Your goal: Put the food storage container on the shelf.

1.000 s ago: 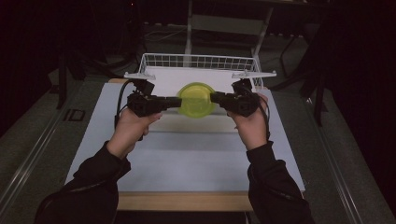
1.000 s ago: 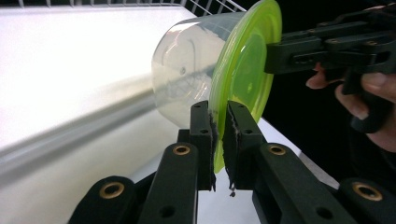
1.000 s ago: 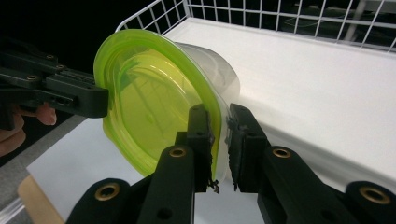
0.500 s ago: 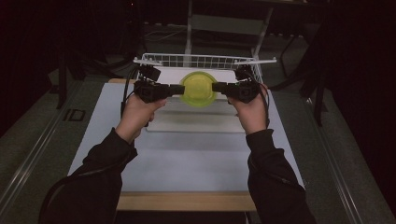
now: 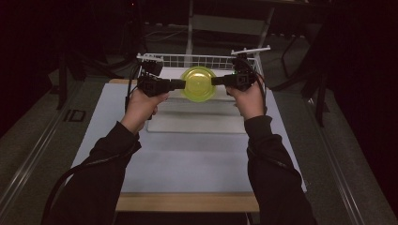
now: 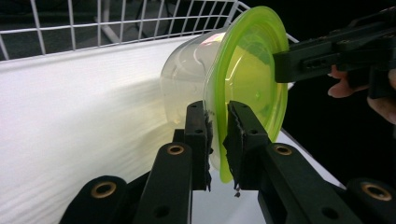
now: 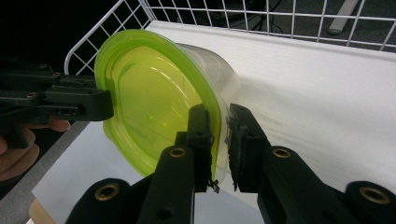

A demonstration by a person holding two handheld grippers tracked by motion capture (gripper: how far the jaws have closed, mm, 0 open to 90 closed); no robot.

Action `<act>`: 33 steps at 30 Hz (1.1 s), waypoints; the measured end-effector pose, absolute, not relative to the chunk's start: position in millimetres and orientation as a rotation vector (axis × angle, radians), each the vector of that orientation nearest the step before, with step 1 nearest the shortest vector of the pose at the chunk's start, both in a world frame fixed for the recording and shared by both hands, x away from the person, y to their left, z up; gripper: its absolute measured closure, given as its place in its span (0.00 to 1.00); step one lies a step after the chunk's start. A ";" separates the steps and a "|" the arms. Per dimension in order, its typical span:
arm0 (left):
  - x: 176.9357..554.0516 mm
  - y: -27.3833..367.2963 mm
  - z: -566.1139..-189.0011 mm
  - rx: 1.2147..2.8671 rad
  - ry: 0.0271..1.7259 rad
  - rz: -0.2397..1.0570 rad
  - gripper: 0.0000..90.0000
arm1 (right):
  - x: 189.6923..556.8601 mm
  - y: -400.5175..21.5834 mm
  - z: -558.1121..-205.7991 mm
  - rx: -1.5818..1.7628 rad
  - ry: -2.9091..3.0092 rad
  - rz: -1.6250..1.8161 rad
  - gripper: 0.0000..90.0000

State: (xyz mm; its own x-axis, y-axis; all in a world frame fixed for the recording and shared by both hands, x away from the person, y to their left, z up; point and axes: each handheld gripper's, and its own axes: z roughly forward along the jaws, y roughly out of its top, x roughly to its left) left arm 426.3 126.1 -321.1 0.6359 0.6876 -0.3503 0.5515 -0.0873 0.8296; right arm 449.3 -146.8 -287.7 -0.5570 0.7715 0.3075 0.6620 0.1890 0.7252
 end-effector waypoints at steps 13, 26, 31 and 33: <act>446.3 120.0 -318.3 1.768 1.033 0.132 0.85 | 474.7 -150.4 -285.9 1.539 2.359 1.294 0.88; 461.6 113.4 -316.9 1.751 1.092 0.163 0.80 | 489.1 -143.9 -286.7 1.532 2.313 1.257 0.67; 467.5 112.6 -318.0 1.748 1.120 0.171 0.71 | 492.4 -142.0 -289.5 1.541 2.285 1.255 0.60; 469.6 113.2 -319.1 1.743 1.129 0.166 0.68 | 492.8 -140.0 -291.4 1.537 2.292 1.251 0.59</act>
